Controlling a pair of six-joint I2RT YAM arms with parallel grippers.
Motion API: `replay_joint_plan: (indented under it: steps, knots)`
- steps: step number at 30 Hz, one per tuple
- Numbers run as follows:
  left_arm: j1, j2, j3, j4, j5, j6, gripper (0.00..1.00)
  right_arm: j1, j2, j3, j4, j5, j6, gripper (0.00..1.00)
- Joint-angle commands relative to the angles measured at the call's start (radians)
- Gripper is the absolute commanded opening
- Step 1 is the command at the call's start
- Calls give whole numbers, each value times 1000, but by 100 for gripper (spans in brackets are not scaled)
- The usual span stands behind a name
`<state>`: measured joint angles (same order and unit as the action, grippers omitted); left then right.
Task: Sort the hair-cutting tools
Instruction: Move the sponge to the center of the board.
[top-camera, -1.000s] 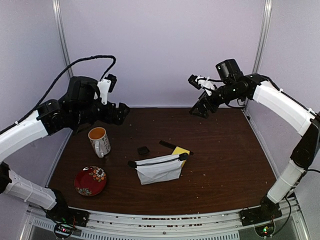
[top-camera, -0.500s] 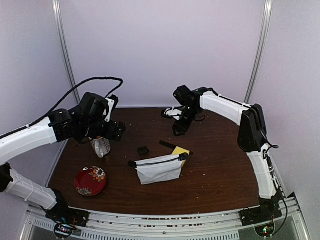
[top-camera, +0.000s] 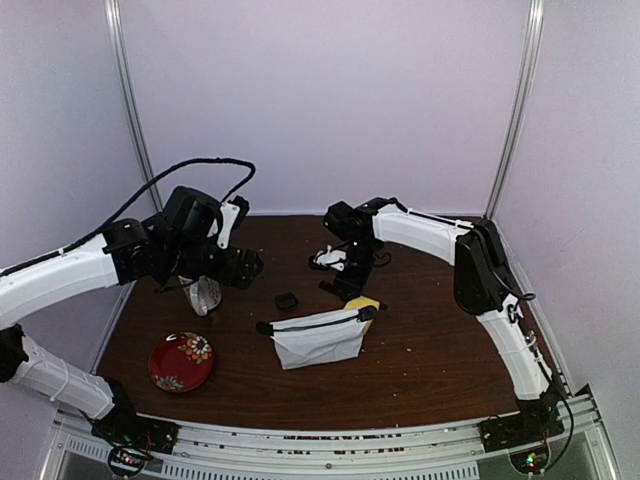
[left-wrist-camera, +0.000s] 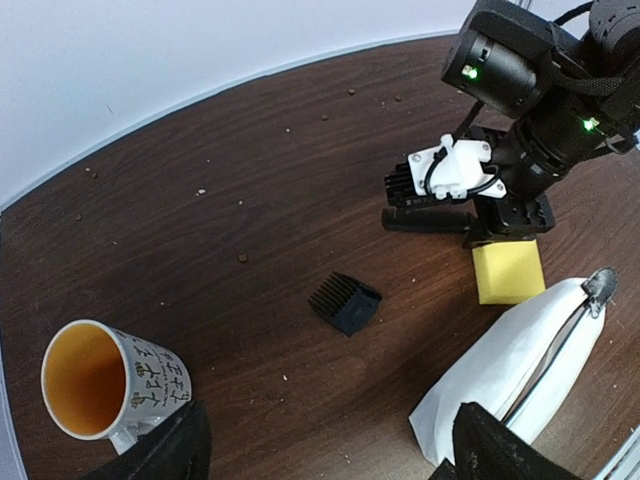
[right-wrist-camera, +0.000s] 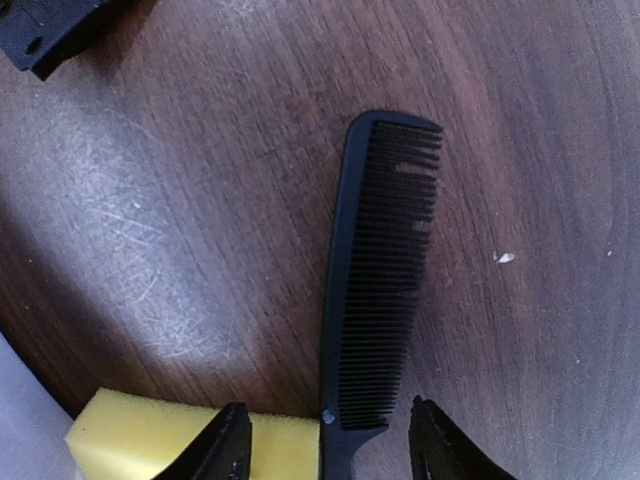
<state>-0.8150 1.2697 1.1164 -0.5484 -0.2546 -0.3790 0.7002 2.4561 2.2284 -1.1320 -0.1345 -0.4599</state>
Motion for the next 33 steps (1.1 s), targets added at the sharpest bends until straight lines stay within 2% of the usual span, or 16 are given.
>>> replay_joint_plan:
  steps: [1,4,11,29,33]
  knots:
    - [6,-14,-30,44,33,-22,86,3,43,23,-23,65,37,54]
    - [7,-21,-42,53,35,-23,86,-4,52,24,-16,84,71,47]
    - [7,-32,-50,67,55,-21,85,-35,36,-22,-7,142,116,44]
    - [5,-71,-102,107,114,-62,85,-203,-128,-319,-5,109,120,34]
    - [5,-78,-113,110,129,-70,84,-223,-183,-395,6,47,120,32]
